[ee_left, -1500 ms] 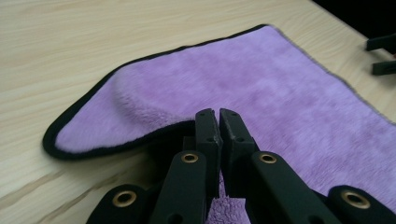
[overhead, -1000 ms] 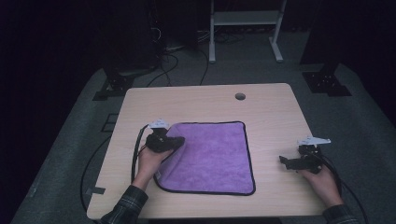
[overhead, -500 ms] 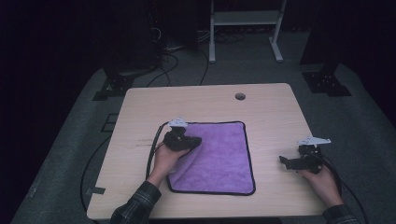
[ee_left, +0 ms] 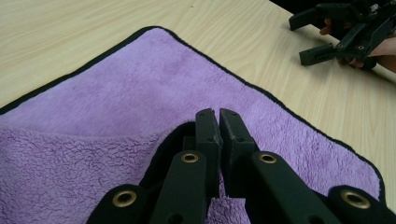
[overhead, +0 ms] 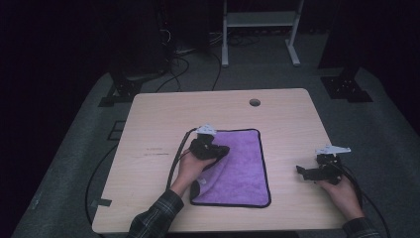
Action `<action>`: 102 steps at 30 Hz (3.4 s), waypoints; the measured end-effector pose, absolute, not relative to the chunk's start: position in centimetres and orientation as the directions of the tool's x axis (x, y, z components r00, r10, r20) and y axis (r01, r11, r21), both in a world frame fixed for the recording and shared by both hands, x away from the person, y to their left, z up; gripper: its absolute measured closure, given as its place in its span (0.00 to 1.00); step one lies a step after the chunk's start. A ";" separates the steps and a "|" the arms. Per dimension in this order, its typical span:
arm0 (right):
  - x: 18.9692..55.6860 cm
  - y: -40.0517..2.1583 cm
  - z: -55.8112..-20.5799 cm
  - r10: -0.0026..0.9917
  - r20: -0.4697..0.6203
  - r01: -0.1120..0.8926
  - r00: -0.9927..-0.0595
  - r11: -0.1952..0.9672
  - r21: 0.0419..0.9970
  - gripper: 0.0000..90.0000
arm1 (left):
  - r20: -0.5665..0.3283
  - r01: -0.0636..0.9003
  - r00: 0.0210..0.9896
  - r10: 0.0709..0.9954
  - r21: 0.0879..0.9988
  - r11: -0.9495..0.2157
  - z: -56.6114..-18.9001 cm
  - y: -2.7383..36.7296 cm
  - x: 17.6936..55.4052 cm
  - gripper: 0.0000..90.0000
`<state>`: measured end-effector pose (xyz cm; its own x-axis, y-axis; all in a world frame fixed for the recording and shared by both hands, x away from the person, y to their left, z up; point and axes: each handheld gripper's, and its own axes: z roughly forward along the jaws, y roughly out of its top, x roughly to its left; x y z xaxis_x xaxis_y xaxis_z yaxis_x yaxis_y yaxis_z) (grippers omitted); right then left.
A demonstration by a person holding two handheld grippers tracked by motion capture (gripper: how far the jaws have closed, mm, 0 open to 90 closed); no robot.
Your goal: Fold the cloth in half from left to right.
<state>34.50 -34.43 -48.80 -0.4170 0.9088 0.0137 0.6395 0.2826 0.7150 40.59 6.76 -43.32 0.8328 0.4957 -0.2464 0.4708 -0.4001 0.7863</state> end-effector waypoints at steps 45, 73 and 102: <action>34.5 -34.4 -48.8 0.909 0.014 0.639 -0.418 0.283 0.715 0.01 | -0.301 0.475 0.868 0.395 0.733 -0.486 -46.2 -4.5 43.0 0.96; 34.5 -34.4 -48.8 0.908 0.013 0.638 -0.420 0.285 0.716 0.01 | -0.118 0.452 0.785 0.608 0.781 -0.431 -43.5 9.4 40.7 0.40; 34.8 -34.3 -48.6 0.904 0.012 0.649 -0.427 0.297 0.700 0.02 | 0.034 0.465 0.738 0.674 0.697 -0.545 -47.4 17.0 37.1 0.04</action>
